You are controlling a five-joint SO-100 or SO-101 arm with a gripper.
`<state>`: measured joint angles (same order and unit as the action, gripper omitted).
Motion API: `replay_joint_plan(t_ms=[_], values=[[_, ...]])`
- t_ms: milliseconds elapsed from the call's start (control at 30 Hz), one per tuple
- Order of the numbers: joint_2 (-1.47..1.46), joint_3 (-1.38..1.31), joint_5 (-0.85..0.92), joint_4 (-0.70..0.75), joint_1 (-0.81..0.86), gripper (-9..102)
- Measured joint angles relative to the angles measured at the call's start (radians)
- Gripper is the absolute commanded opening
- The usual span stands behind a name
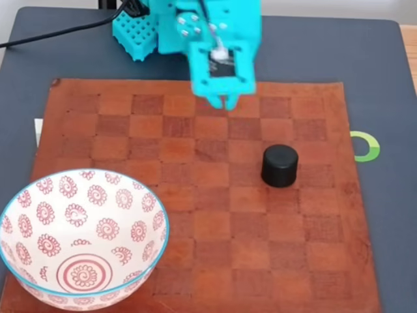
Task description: Grasp a black cylinder and put it in a bowl.
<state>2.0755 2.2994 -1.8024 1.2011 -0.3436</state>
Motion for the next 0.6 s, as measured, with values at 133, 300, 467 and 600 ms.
replay_joint_plan(t_ms=[133,300,467,600], values=[[-0.067,-0.071,-0.011,0.000,-0.061,13],[-0.132,-0.149,-0.038,0.000,-0.132,16],[-0.218,-0.201,-0.078,-0.002,-0.193,23],[-0.301,-0.256,-0.081,-0.002,-0.252,28]])
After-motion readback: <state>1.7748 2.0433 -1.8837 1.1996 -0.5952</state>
